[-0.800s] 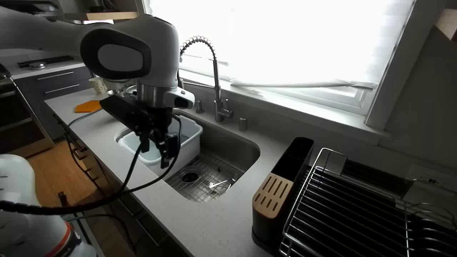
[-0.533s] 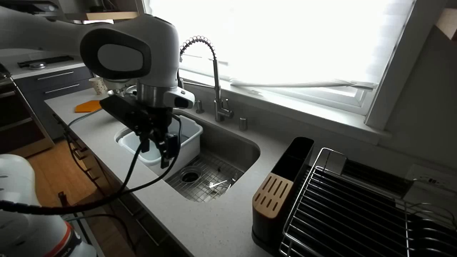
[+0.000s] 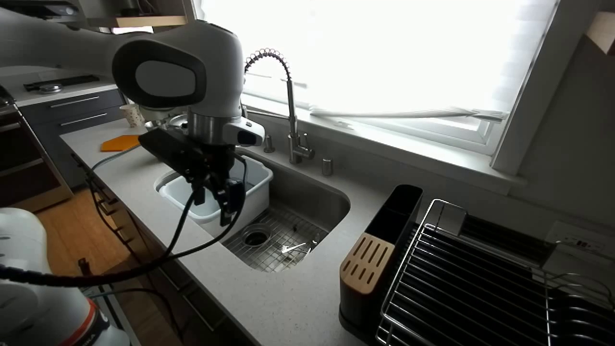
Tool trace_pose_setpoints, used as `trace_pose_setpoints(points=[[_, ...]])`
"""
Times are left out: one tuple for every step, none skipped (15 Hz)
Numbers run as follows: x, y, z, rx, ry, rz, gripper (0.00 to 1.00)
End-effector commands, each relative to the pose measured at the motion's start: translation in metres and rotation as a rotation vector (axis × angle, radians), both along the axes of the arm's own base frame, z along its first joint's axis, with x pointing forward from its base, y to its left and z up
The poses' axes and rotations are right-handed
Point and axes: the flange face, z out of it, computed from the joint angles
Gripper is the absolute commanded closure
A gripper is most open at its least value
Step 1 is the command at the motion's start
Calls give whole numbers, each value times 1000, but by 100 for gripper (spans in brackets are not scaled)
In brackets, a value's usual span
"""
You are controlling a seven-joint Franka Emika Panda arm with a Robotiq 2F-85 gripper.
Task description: Move the spoons from the sink to the counter
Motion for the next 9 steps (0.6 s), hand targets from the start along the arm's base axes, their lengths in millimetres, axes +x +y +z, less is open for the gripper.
trace_pose_setpoints(points=[[55, -3, -27, -40, 12, 24, 0], [70, 0, -36, -54, 4, 54, 0], [86, 3, -48, -51, 0, 93, 0], [100, 7, -61, -55, 10, 124, 0], [115, 12, -78, -57, 20, 152, 0], [128, 15, -93, -66, 38, 181, 0], [142, 18, -111, -68, 31, 202, 0], [154, 21, -129, -72, 51, 220, 0], [167, 23, -147, -71, 38, 235, 0]])
